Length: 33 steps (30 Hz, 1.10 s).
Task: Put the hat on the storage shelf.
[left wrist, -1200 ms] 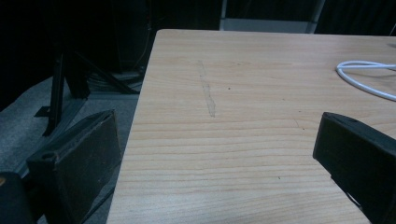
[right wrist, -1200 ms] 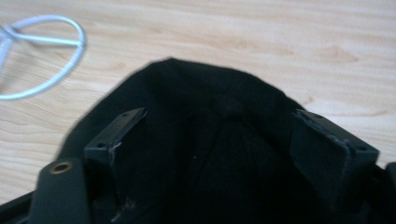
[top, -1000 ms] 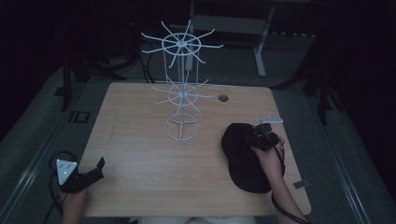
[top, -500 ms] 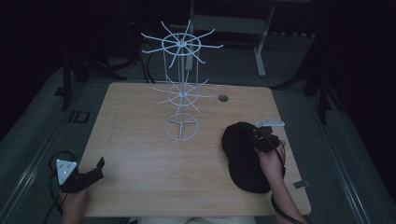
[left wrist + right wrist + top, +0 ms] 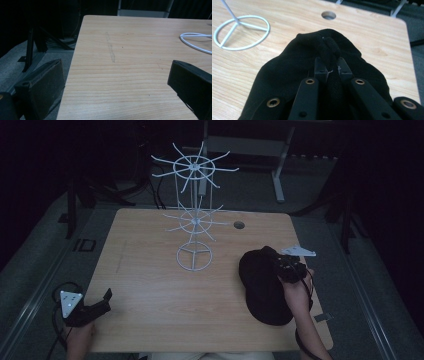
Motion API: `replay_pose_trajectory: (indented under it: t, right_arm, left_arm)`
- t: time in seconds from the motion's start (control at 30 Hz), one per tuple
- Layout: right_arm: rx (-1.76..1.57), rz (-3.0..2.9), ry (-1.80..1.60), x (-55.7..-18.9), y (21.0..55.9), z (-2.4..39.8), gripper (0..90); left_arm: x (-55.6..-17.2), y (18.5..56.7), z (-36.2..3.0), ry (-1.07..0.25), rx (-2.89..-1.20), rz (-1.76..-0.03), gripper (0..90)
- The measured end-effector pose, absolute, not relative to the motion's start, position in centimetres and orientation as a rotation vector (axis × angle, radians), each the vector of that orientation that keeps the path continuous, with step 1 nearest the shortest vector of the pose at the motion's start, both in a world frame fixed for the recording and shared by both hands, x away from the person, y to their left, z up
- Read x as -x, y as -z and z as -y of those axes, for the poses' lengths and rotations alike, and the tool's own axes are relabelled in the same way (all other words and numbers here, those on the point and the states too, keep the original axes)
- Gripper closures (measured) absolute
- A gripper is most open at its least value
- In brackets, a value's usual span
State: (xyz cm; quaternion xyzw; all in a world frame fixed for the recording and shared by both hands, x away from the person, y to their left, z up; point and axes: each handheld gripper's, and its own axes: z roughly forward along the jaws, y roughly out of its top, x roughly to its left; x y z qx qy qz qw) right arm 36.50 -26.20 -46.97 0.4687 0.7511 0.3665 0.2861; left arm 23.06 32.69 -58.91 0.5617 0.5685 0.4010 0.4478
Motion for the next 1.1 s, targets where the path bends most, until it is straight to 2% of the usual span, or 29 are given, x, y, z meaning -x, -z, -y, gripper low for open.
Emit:
replay_pose_trajectory:
  t: [0.4, 1.1]
  right_arm:
    - [-1.156, -1.917, -1.078, -34.0, 42.6, 26.7, 83.3]
    - [-0.857, -1.737, -1.371, -27.8, 30.3, 24.5, 83.2]
  left_arm:
    - [-23.1, 58.9, -32.7, -0.993, -1.391, -1.407, 1.4]
    - [-23.1, 58.9, -32.7, -0.993, -1.394, -1.408, 1.4]
